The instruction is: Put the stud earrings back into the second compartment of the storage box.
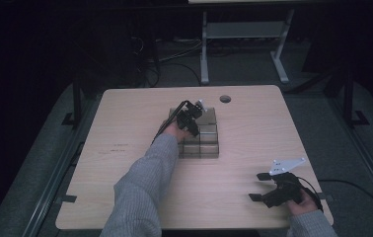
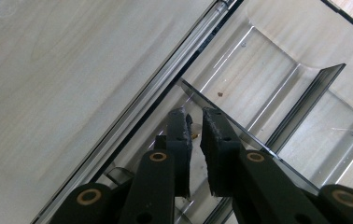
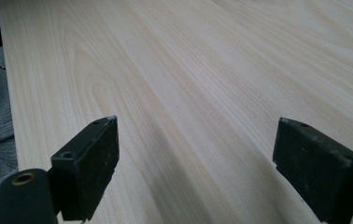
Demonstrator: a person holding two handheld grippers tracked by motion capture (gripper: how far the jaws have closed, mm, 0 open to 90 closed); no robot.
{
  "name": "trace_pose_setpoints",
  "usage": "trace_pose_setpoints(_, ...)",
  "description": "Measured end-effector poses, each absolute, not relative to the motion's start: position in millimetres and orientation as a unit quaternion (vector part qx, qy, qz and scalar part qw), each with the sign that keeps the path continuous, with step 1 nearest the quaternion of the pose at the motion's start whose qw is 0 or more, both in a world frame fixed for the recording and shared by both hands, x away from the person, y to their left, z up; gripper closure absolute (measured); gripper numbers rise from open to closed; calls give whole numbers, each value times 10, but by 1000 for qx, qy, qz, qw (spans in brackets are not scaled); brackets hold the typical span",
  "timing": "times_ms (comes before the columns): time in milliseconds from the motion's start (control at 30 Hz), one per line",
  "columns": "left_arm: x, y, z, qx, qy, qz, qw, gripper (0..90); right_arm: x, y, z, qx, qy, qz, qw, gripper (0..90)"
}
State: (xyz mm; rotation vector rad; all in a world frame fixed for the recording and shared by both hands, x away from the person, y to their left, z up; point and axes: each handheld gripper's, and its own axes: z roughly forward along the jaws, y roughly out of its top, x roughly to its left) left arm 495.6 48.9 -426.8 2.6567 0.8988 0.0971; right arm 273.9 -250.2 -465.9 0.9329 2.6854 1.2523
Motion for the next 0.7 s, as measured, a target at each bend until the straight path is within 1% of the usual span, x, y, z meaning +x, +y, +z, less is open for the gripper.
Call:
trace_pose_setpoints(333,4867,543,-4168,932,313,39,176,778,2742,-2501,-4657,296,866,403,19,145)
trace_pose_setpoints(700,4609,895,-3974,932,303,45,192,737,2736,-2504,-4652,301,866,399,24,145)
